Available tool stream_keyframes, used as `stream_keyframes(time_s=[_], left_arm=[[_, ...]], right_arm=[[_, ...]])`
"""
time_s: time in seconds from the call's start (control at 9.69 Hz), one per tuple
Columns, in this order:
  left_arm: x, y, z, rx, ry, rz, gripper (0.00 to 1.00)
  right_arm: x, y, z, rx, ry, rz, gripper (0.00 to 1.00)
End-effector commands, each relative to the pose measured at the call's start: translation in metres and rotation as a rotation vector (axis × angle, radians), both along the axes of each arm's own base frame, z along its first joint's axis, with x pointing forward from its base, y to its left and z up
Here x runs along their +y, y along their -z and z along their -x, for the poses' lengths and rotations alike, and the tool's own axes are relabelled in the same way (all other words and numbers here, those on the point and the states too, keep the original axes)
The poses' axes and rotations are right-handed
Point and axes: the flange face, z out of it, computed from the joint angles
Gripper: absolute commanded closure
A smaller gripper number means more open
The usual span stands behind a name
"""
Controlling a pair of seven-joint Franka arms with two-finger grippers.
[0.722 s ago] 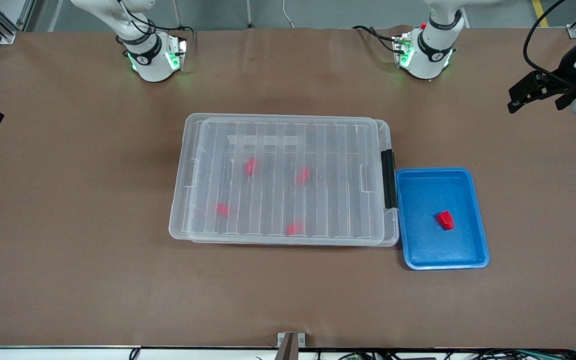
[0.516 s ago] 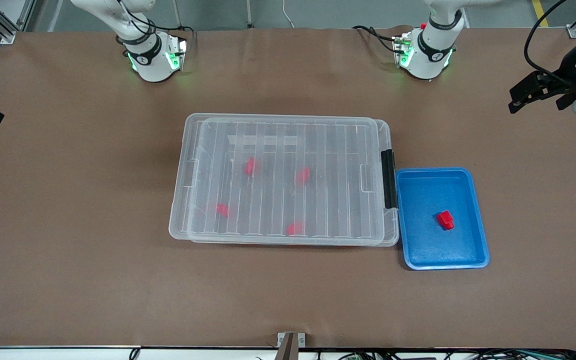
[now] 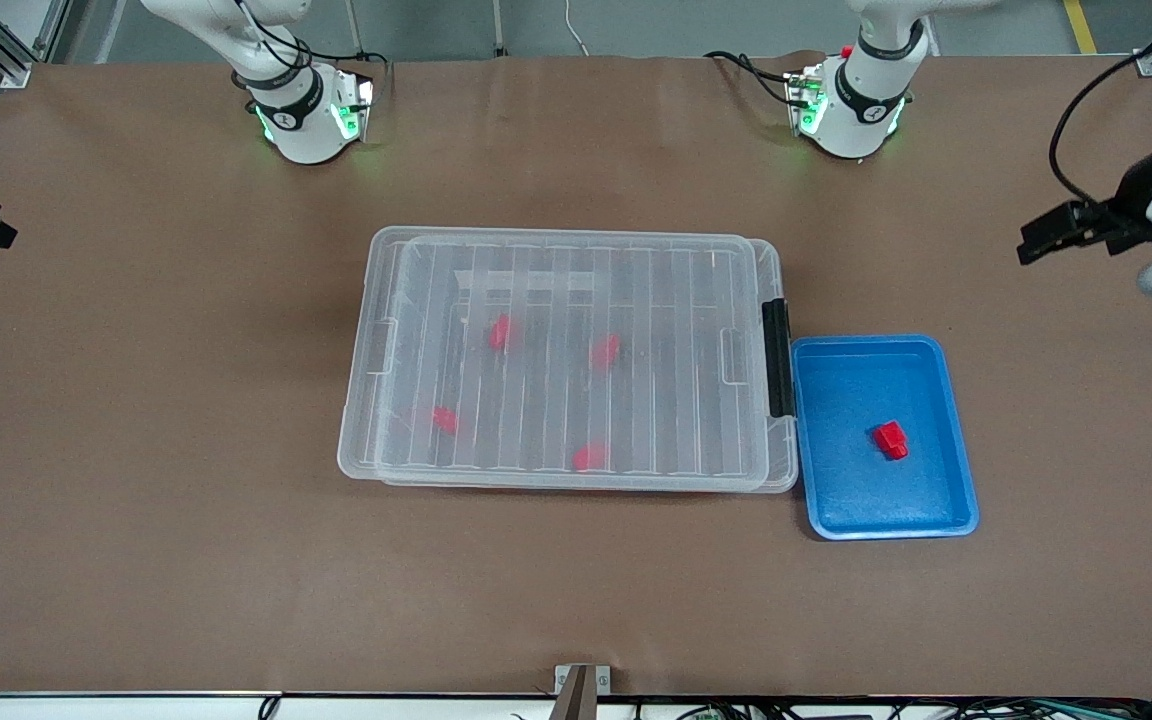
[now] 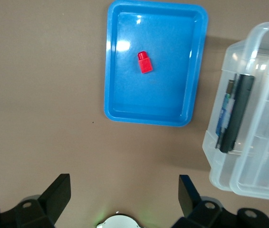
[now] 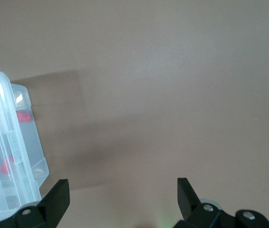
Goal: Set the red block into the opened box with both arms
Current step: 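Reach the left gripper to the red block while the right gripper reaches the lid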
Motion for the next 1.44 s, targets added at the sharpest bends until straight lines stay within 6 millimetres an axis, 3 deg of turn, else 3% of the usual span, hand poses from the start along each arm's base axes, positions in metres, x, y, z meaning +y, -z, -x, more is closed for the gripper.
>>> stream_keyframes(time_s=[0.0, 0.1, 0.41, 0.62, 0.83, 1.03, 1.13, 1.34], left_arm=[[0.004, 0.086, -0.038, 0.032, 0.004, 0.015, 0.00], [0.009, 0.125, -0.050, 0.026, -0.005, 0.019, 0.00], [0.020, 0.240, -0.071, -0.038, -0.052, 0.033, 0.00], [0.020, 0.303, -0.081, -0.034, -0.141, 0.035, 0.00], [0.013, 0.344, -0.084, -0.029, -0.273, 0.027, 0.00], [0.010, 0.378, -0.085, -0.033, -0.322, 0.028, 0.02], [0.010, 0.386, -0.085, -0.035, -0.326, 0.030, 0.12], [0.004, 0.397, -0.083, -0.022, -0.334, 0.029, 0.22]], right_arm=[[0.061, 0.030, -0.020, 0.066, -0.125, 0.004, 0.00], [0.105, 0.061, -0.035, 0.099, -0.193, -0.001, 0.00], [0.183, 0.140, -0.059, 0.105, -0.311, -0.023, 0.00], [0.210, 0.206, -0.060, 0.079, -0.309, -0.032, 0.00], [0.252, 0.265, -0.058, 0.090, -0.281, -0.026, 0.00], [0.252, 0.296, -0.062, 0.095, -0.301, 0.011, 0.00], [0.248, 0.309, -0.059, 0.083, -0.308, 0.023, 0.00], [0.247, 0.311, -0.060, 0.074, -0.306, 0.021, 0.00]])
